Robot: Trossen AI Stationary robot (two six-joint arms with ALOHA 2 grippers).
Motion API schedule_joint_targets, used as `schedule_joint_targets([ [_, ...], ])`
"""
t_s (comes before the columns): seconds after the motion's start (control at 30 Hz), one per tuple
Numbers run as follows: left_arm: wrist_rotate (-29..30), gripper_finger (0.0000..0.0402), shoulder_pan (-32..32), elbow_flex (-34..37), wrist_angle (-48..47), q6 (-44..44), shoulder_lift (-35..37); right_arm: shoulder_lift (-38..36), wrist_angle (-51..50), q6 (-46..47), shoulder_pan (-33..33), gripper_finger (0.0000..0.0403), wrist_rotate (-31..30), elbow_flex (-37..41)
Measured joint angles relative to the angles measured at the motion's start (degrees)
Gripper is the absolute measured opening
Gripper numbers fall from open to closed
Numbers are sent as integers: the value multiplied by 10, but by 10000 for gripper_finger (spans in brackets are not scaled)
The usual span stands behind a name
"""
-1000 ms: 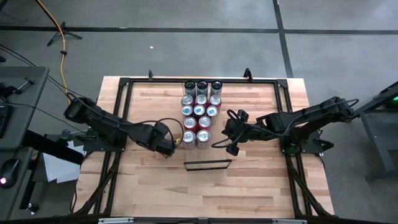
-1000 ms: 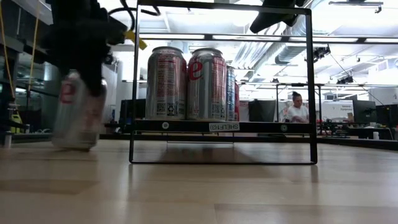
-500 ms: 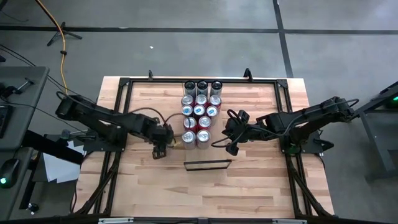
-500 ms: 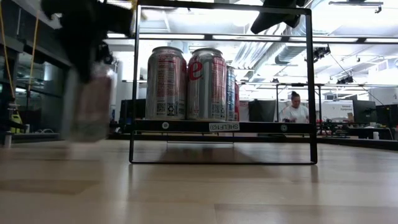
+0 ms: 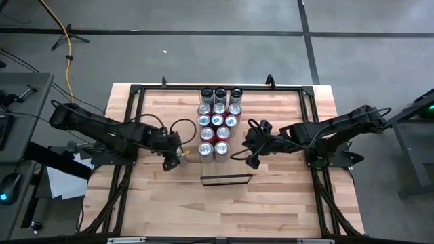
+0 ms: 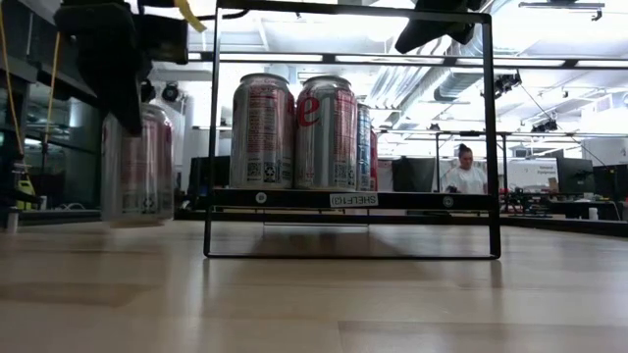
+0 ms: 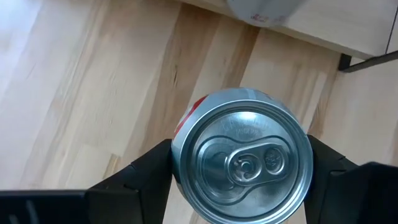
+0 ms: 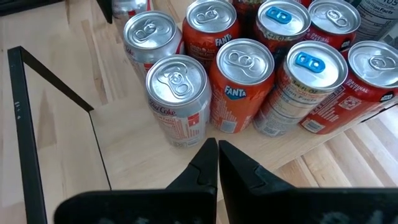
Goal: Place canned beverage on shelf
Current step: Put the red/silver soda can on the shelf aligned with the other red/silver soda cans
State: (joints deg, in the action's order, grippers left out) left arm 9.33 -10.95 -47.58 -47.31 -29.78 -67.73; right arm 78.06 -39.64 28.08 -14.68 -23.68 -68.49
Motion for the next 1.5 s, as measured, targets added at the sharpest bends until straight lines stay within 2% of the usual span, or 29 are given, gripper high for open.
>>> schedule_joint_targets([
  [0.63,2,214,0,0,11,78,-4,0,0,0,1,0,-2,0],
  [0.87,-2,239,0,0,9,105,-4,0,0,0,1,0,-2,0],
  [1.5,-2,304,0,-1,9,89,-4,0,0,0,1,0,-2,0],
])
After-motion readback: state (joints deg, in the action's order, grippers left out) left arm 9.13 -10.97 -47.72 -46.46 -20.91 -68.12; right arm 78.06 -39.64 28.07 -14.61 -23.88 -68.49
